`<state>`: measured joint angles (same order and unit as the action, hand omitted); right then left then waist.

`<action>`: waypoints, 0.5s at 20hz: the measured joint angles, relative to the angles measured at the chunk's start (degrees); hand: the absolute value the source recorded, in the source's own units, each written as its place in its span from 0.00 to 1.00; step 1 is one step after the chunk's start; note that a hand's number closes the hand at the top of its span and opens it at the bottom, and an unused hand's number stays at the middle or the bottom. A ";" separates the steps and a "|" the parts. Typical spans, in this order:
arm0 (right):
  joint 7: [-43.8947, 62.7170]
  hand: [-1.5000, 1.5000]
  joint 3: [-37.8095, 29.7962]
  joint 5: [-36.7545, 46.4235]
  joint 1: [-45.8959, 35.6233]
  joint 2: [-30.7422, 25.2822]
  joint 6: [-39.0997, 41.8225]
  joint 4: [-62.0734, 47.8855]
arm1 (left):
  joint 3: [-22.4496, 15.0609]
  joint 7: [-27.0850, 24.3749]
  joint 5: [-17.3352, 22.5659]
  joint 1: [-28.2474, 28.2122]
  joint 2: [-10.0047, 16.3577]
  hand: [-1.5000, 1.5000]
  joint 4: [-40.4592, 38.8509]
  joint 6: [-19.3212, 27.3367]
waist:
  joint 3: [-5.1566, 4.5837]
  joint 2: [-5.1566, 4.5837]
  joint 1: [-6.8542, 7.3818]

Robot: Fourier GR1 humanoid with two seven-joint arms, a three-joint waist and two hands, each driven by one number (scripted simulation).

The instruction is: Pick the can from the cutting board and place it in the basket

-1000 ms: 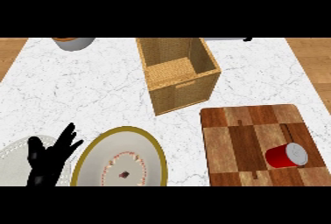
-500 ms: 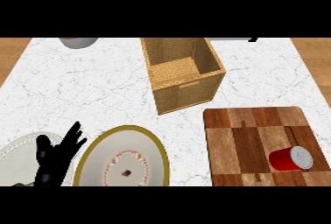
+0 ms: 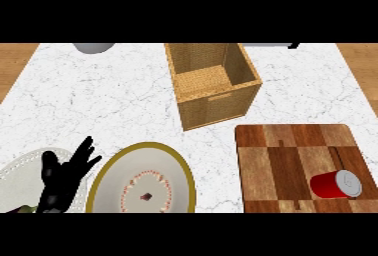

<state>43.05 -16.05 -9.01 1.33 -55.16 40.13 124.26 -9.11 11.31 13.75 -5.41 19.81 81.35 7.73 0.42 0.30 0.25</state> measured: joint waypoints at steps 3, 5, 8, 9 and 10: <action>-2.84 0.00 2.96 7.65 2.16 3.46 0.22 -0.13 | 0.10 0.91 -0.30 -0.65 -0.33 0.50 1.44 0.34 | -0.02 -0.02 -0.04; -5.14 0.00 3.65 11.17 3.21 4.99 0.73 -1.23 | 0.49 0.81 -0.49 -0.80 -0.29 0.50 1.32 -0.04 | -0.06 -0.03 -0.15; -7.62 0.00 6.47 17.12 4.06 8.28 -0.36 -2.20 | 0.48 0.17 -1.26 -0.93 -1.02 0.50 0.88 -0.11 | 0.00 0.01 -0.13; -7.68 0.00 7.39 18.39 4.23 9.29 -0.62 -1.89 | 0.60 -0.24 -1.57 -1.02 -1.34 0.50 0.71 0.08 | 0.02 0.04 -0.14; -8.46 0.00 8.27 20.03 4.30 10.20 -0.92 -2.50 | 0.86 0.23 -1.60 -0.93 -1.33 0.50 0.82 0.06 | 0.02 0.05 -0.12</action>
<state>34.59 -7.79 11.02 5.63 -44.96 39.21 121.76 -8.25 11.53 12.15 -6.34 18.48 82.17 7.79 0.44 0.35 0.13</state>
